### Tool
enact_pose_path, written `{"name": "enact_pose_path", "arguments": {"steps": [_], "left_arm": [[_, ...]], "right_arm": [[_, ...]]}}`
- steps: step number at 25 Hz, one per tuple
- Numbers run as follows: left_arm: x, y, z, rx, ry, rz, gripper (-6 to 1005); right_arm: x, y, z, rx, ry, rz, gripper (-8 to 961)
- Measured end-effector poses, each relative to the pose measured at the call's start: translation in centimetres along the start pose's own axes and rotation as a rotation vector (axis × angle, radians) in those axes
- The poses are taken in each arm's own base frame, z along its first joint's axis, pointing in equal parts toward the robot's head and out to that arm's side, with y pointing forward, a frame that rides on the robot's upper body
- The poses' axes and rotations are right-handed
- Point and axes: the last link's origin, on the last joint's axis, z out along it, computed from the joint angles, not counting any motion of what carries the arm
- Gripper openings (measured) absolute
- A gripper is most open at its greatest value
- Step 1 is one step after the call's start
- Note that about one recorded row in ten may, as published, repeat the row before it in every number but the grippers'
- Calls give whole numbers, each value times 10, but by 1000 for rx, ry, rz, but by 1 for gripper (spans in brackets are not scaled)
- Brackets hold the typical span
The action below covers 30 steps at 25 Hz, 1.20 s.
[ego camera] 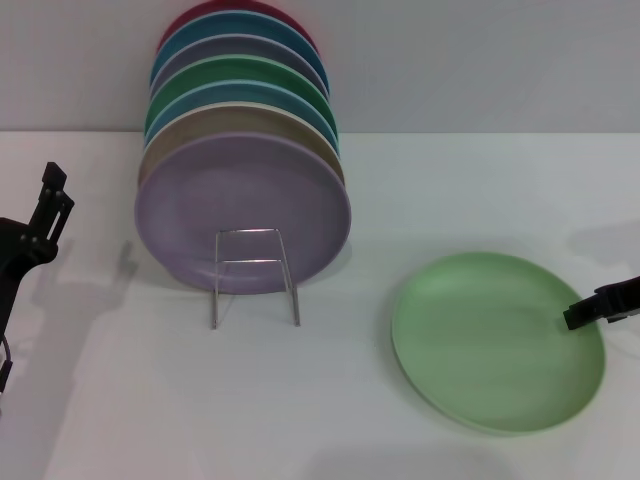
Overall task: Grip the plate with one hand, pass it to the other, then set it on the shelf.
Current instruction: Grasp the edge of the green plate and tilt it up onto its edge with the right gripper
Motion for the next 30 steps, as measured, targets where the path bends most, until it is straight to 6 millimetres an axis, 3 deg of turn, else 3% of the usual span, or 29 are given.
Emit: {"name": "enact_pose_path", "arguments": {"steps": [17, 22, 27, 30], "left_arm": [[3, -1, -4, 3, 20, 1, 783], [3, -2, -7, 5, 24, 1, 782], [3, -2, -8, 7, 25, 1, 782], [4, -2, -8, 7, 27, 1, 782]], "right_arm": [[6, -1, 9, -4, 25, -1, 496], [7, -1, 9, -3, 26, -2, 269], [6, -1, 10, -2, 23, -9, 223], [6, -1, 10, -2, 23, -10, 120]]}}
